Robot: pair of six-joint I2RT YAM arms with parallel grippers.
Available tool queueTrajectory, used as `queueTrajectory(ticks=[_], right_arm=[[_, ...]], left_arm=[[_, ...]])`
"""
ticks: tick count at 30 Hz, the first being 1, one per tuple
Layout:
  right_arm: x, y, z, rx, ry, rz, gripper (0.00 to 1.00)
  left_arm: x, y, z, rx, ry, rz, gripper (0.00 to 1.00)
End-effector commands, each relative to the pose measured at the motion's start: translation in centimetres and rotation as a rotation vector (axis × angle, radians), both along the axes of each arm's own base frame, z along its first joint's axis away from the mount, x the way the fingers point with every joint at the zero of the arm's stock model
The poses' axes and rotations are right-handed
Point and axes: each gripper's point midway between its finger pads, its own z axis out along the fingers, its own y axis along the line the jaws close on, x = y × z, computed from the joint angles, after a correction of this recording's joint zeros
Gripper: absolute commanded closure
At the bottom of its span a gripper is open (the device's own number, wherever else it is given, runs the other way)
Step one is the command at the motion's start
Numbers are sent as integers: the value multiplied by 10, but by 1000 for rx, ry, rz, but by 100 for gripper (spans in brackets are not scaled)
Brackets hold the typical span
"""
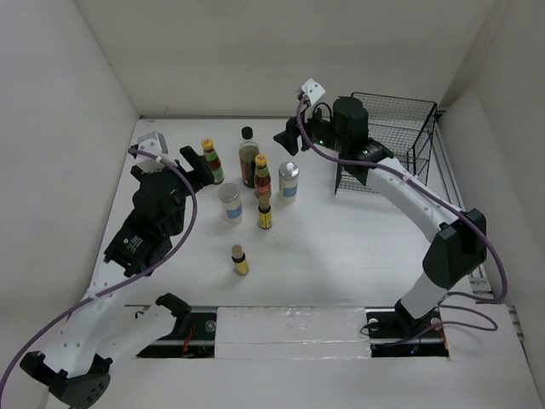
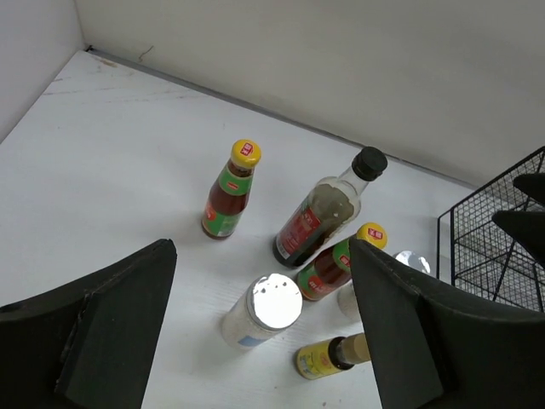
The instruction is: Organize the condiment bottles
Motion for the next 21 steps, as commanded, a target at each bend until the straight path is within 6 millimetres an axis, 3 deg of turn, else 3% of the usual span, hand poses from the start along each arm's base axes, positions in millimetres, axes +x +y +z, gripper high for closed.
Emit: queueTrajectory(ticks=[1, 2, 4, 6, 7, 8, 10, 13, 14, 15, 16, 17, 18, 19, 21], right_arm=[[-6, 21, 43, 75, -109, 70, 32], [-6, 21, 46, 79, -117, 70, 33], [-1, 22, 43, 80, -119, 61, 49], [3, 22, 41, 78, -118, 49, 68], [3, 22, 41, 78, -118, 49, 85], [7, 22, 37, 73, -110, 38, 92], [6, 25, 37, 73, -111, 32, 100], [8, 18, 36, 46, -116, -2, 100], [10, 15, 22, 26, -89, -23, 91], [9, 9, 21, 11, -91, -44, 81], [10, 4, 21, 8, -91, -72, 71], [9, 4, 13, -5, -73, -71, 52], [11, 0, 10, -12, -63, -80, 44], [11, 1, -7, -41, -19, -70, 39], [5, 5, -18, -58, 18, -33, 34]], left_arm=[[-3, 0, 14, -19, -67, -24, 21], [-3, 0, 14, -19, -67, -24, 21], [-2, -1, 8, -15, -59, -24, 24], [-1, -4, 7, -18, -62, -35, 31], [-2, -3, 5, -18, -62, -35, 36], [-2, -3, 8, -25, -74, -35, 40], [-3, -2, 5, -24, -73, -35, 63], [-8, 0, 13, -40, -101, -34, 77], [-7, 2, 11, -40, -101, -22, 79], [-7, 2, 11, -40, -101, -22, 79], [-7, 0, 11, -40, -101, -34, 77], [-7, -2, 11, -41, -101, -45, 71], [-5, -5, 8, -37, -91, -56, 66], [-5, -5, 8, -37, -91, -56, 62], [-1, -8, 3, -31, -80, -56, 52]])
